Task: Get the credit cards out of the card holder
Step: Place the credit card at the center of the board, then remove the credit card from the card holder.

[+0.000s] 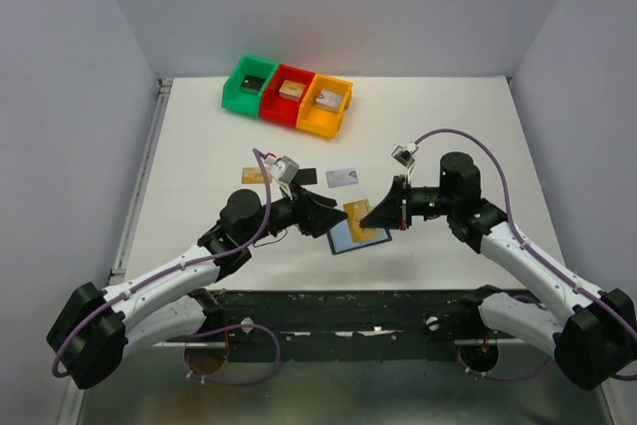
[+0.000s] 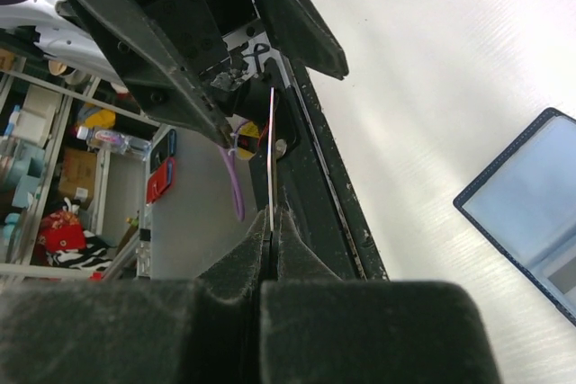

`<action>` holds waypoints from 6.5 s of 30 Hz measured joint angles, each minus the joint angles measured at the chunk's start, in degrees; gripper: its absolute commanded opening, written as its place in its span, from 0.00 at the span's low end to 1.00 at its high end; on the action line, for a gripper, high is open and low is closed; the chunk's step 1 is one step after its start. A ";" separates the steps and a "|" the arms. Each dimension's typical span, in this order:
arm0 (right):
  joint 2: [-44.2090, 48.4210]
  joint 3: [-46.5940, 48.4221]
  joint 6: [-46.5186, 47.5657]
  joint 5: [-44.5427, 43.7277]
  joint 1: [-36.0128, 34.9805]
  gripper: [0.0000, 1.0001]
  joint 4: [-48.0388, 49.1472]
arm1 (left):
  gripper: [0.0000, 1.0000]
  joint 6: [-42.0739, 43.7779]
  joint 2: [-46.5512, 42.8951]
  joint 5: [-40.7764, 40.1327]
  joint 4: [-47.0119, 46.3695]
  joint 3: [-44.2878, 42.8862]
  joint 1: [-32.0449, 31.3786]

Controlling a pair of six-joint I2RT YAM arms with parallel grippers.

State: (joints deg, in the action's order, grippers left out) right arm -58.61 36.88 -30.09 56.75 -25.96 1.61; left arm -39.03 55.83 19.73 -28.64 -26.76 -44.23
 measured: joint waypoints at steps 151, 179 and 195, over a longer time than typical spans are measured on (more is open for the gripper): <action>-26.69 5.64 1.16 -52.74 3.21 0.10 -20.02 | 0.75 -2.51 20.26 -9.92 23.47 -9.42 6.10; -10.05 -0.66 1.53 -36.06 3.21 0.00 -16.17 | 0.47 5.40 38.95 -1.62 27.32 -27.74 -2.91; -10.05 -1.40 1.62 -31.91 3.21 0.00 -14.10 | 0.59 7.17 43.28 -4.07 33.75 -32.15 -4.44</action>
State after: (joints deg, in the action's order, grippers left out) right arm -68.66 35.48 -28.47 24.84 -22.74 -12.49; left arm -31.86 99.11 15.66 5.10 -58.92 -48.66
